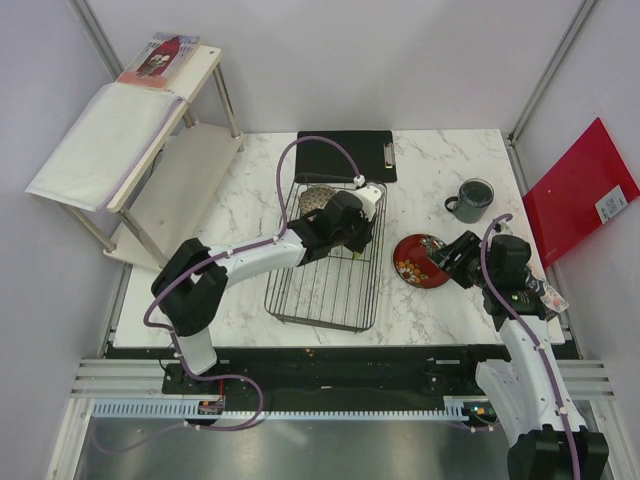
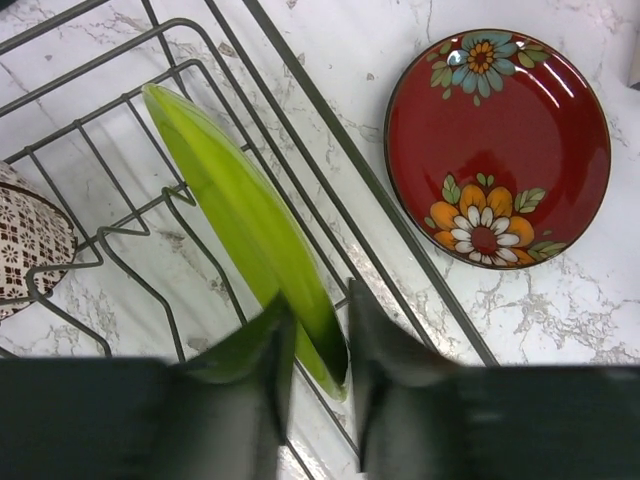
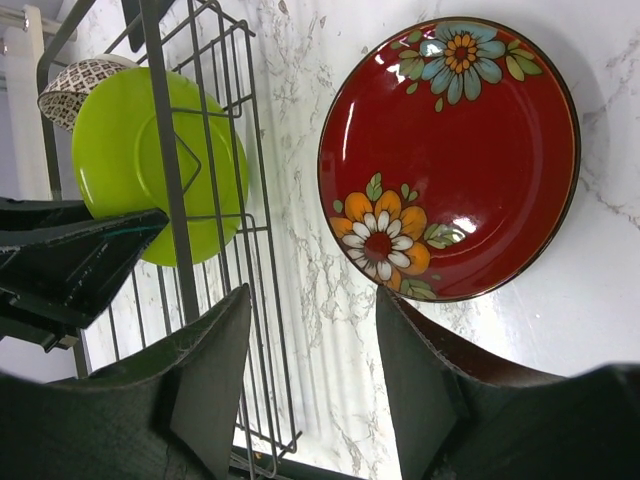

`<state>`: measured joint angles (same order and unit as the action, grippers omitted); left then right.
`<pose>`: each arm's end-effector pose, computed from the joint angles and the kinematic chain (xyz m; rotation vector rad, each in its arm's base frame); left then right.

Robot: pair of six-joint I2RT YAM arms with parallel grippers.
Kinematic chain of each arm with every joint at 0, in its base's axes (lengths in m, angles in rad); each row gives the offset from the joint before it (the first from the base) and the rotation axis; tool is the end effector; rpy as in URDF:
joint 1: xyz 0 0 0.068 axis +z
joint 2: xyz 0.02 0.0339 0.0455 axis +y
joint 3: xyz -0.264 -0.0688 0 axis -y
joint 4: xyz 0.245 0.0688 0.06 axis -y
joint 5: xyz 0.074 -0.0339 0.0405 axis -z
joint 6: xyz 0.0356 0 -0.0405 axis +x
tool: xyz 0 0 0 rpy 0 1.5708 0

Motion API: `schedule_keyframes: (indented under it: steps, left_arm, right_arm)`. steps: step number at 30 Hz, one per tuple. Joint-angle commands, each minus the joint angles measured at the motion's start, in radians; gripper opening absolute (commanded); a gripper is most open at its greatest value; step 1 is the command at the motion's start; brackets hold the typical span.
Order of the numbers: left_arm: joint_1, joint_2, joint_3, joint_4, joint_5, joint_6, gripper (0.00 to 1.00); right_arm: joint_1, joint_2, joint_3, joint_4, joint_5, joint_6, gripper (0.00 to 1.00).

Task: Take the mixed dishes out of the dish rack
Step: Pick up the plate from the dish rack.

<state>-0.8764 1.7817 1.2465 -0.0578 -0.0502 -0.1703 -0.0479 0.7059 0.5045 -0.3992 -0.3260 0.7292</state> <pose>0.2621 -0.3120 0.2371 0.7379 2.0881 -0.5406 0.1604 0.0037 0.2337 0.6638 2.1303 0.7361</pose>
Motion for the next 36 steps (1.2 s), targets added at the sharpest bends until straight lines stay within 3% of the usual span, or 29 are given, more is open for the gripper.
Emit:
schedule_keyframes:
  steps: [1,4,5,11,16,19,26,36]
  left_arm:
    - [0.004,0.004,0.027,0.01,0.013,-0.026,0.21]
    - [0.004,-0.014,0.019,0.003,0.01,-0.026,0.02]
    - [0.002,-0.025,0.015,0.001,0.004,-0.025,0.02]
    - [0.004,-0.122,-0.036,0.0,-0.027,-0.021,0.02]
    - [0.004,-0.168,-0.073,0.0,-0.028,-0.081,0.02]
    - [0.004,-0.176,-0.093,0.006,-0.027,-0.124,0.02]
    - [0.004,-0.255,-0.143,0.018,-0.114,-0.146,0.02]
    - [0.002,-0.301,-0.185,0.015,-0.128,-0.139,0.02]
  right_arm:
    - [0.003,0.013,0.012,0.042,-0.01,-0.008,0.6]
    - [0.005,0.014,0.019,0.042,-0.008,-0.013,0.6]
    - [0.005,0.015,0.022,0.043,-0.008,-0.014,0.6]
    - [0.005,0.027,0.043,0.071,-0.05,-0.011,0.64]
    - [0.008,0.069,0.043,0.236,-0.088,0.081,0.67]
    - [0.034,0.15,0.058,0.33,-0.087,0.12,0.67]
    - [0.271,0.394,0.201,0.392,0.025,0.092,0.67]
    - [0.333,0.69,0.27,0.467,0.096,0.059,0.66]
